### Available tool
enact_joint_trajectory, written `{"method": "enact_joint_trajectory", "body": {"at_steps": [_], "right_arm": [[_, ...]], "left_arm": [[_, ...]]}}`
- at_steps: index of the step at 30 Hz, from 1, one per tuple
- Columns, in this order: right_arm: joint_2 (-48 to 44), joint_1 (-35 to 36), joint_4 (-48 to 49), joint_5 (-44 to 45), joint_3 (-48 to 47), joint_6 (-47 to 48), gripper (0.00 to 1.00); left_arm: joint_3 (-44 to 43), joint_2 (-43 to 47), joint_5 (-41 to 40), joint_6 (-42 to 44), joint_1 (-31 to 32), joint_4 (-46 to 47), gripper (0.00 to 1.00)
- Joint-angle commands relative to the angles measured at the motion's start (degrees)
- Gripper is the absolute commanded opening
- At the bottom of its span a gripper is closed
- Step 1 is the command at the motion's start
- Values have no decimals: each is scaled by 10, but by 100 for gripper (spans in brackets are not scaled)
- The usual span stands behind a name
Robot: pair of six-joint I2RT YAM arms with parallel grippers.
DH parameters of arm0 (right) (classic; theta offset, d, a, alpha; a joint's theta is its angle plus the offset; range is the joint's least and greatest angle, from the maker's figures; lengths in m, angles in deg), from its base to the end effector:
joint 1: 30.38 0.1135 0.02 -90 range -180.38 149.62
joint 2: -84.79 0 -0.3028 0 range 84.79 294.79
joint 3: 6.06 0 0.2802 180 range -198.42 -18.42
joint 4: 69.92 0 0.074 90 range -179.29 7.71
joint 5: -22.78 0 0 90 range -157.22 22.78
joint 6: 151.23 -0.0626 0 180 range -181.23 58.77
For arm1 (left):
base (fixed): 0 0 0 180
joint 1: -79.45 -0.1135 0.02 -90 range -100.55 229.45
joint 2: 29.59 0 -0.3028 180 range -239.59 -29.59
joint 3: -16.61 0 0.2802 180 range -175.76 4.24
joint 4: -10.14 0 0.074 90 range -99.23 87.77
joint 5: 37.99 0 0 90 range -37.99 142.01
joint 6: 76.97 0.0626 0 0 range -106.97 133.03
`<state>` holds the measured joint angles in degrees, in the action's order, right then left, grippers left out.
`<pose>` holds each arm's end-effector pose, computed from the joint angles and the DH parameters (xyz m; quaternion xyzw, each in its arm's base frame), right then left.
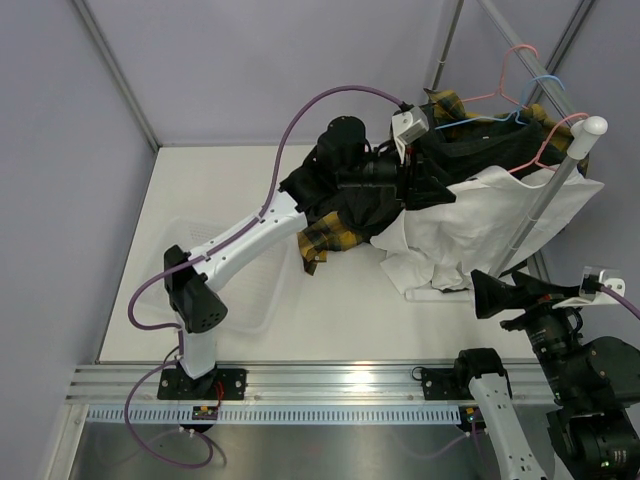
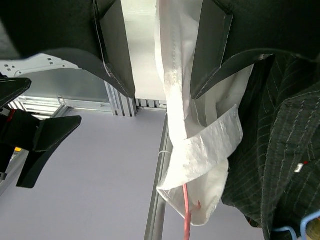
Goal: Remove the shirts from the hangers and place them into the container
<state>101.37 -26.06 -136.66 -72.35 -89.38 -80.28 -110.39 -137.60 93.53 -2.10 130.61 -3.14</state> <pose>-0.0236 0.0038 0.4573 0.0592 0.7046 0.1741 0.6853 0.2805 -0.4146 0.5047 0.4440 0.5154 -0.5782 0.4505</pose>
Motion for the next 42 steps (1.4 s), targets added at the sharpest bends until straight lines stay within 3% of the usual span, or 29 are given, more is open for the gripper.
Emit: {"method": "enact_joint_trajectory", "body": {"at_steps": [1,7,15,23,24,25,26,31,34,42], "right_arm": [[-9,-4,-4,1,-17,12,99],[-11,-4,-5,1,-21,16,99],[-13,-4,-1,-1,-19,18,100],[-12,-4,-2,5,-20,27,99],[-12,-4,0,5,-17,27,99],[-11,-4,1,5,-16,29,99],[-12,-4,1,5,-14,28,100],[-12,-4,6,3,-9,27,99],[-8,-4,4,4,-13,30,100],[-7,-4,3,7,-15,33,99]], "left_arm": [[-26,3,-26,23,6,-13,52],[-39,-6,-50,42,14,-46,53],[-80,-45,-106,66,32,-96,40],[-119,-79,-101,72,37,-120,39],[-118,-79,-103,72,38,-120,32],[-120,-79,-105,71,39,-119,6],[-120,-79,-113,71,39,-119,0],[-110,-56,-144,83,53,-97,0],[-85,-23,-217,102,68,-75,0],[-54,29,-262,110,68,-30,0]]}}
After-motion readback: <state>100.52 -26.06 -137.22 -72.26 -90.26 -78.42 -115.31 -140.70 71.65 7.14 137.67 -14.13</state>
